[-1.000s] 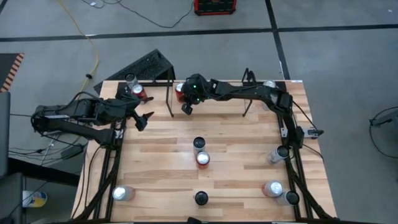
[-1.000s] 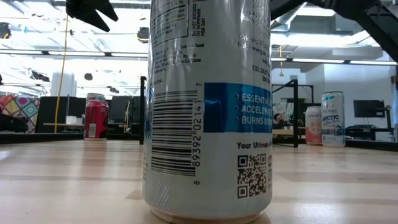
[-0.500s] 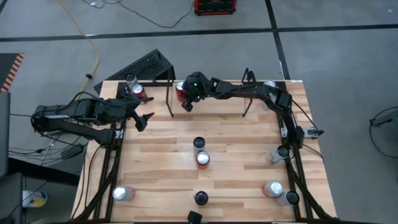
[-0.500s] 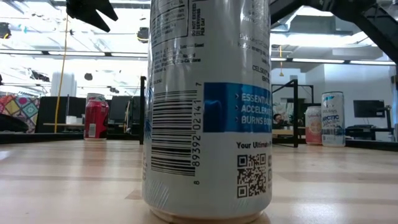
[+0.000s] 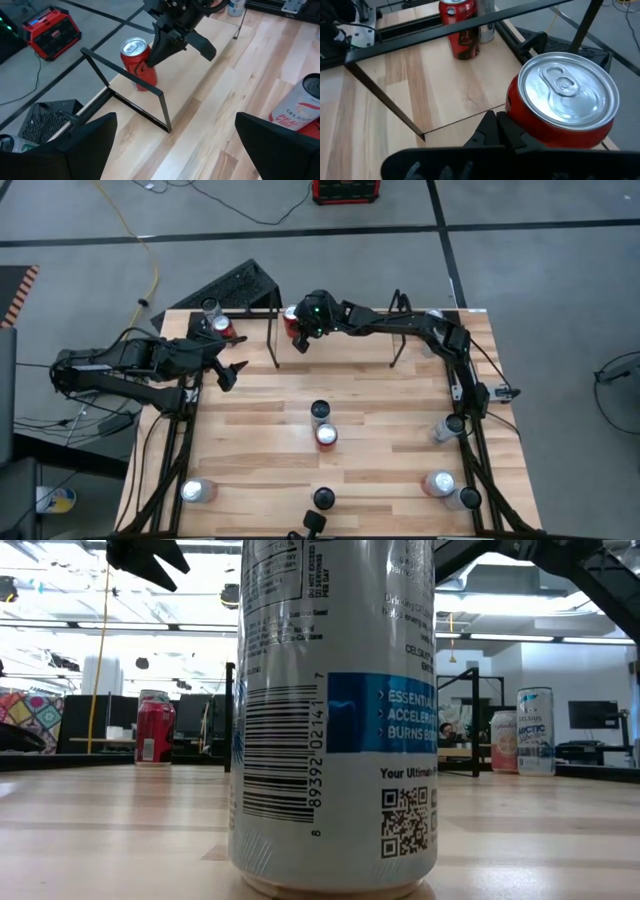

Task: Place canned beverage on shelf
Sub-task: Put the bottom left red black soda can on the shelf

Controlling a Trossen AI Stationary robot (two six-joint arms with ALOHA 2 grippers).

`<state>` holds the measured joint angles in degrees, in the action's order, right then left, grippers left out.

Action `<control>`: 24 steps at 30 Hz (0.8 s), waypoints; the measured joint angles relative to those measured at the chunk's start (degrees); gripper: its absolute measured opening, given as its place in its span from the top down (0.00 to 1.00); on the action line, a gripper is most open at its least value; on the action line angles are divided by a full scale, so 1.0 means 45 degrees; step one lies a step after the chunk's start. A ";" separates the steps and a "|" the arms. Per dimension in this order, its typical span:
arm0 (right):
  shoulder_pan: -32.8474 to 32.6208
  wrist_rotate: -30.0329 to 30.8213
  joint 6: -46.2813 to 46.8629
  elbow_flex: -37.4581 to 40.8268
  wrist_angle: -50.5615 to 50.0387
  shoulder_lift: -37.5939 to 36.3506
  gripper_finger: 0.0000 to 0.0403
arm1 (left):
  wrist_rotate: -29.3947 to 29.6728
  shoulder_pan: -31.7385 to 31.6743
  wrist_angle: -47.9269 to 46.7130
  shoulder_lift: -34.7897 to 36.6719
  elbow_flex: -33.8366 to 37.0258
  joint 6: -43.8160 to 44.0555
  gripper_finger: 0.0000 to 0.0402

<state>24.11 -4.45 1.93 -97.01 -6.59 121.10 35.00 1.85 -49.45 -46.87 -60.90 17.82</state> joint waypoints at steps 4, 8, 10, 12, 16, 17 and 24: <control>0.0149 0.0002 0.0006 0.0000 0.0000 0.0000 1.00 | -0.0008 0.0000 0.0000 -0.0001 0.0000 0.0005 0.02; 0.0269 0.0000 0.0040 0.0000 0.0075 0.0000 1.00 | -0.0013 0.0000 0.0005 0.0001 0.0000 0.0088 0.02; 0.0272 0.0000 0.0040 0.0000 0.0185 0.0000 1.00 | -0.0013 0.0000 0.0005 -0.0001 0.0000 0.0102 0.02; 0.0269 0.0000 0.0040 0.0000 0.0330 0.0000 1.00 | -0.0015 0.0000 0.0005 0.0001 0.0000 0.0112 0.02; 0.0244 -0.0414 0.0215 -0.0005 0.0055 0.0000 1.00 | -0.0023 0.0000 0.0005 0.0002 0.0000 0.0210 0.02; 0.0216 -0.0716 0.0244 -0.0005 -0.0186 -0.0003 1.00 | -0.0023 0.0000 0.0000 0.0002 0.0000 0.0220 0.02; -0.0051 -0.0294 0.0371 -0.0019 -0.0993 -0.0218 1.00 | -0.0005 0.0000 -0.0012 0.0000 0.0000 0.0085 0.02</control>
<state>23.88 -5.77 3.60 -97.10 -11.06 120.12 34.98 1.85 -49.51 -46.87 -60.90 18.21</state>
